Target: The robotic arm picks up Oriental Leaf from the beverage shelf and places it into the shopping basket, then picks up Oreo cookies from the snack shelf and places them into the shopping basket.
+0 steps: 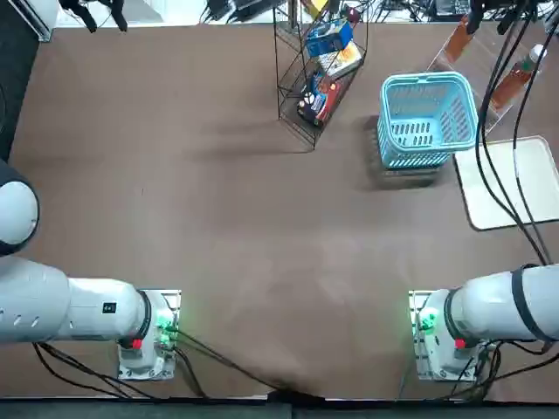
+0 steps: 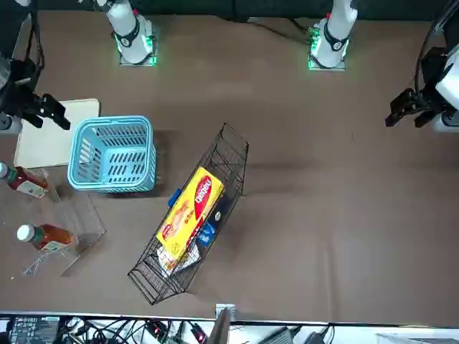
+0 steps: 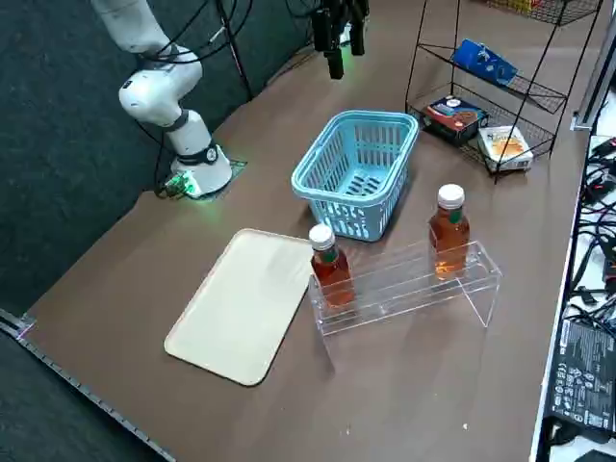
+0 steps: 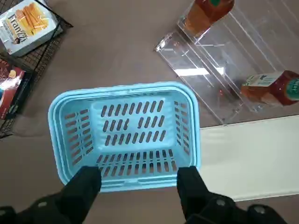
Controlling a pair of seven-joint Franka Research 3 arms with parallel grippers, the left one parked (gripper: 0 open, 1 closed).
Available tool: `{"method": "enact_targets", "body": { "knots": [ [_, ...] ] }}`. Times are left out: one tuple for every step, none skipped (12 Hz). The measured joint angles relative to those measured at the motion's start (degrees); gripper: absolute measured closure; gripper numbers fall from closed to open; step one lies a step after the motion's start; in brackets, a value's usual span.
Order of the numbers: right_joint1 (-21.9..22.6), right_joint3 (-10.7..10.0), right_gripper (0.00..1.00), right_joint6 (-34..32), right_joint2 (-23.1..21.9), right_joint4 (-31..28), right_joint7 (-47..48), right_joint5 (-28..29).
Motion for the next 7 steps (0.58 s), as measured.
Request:
{"method": "enact_targets", "body": {
  "knots": [
    [0.0, -0.01, 0.0, 0.01, 0.0, 0.0, 0.0, 0.0],
    [0.0, -0.01, 0.0, 0.02, 0.0, 0.0, 0.01, 0.0],
    [0.0, -0.01, 0.0, 0.07, 0.0, 0.0, 0.01, 0.0],
    [0.01, -0.01, 0.0, 0.09, 0.0, 0.02, 0.01, 0.0],
    [0.05, 0.0, 0.0, 0.09, 0.0, 0.03, 0.01, 0.0],
    [0.07, 0.0, 0.0, 0.09, 0.0, 0.05, 0.01, 0.0],
    [0.07, 0.01, 0.0, 0.09, 0.0, 0.06, 0.01, 0.0]
  ]
}}
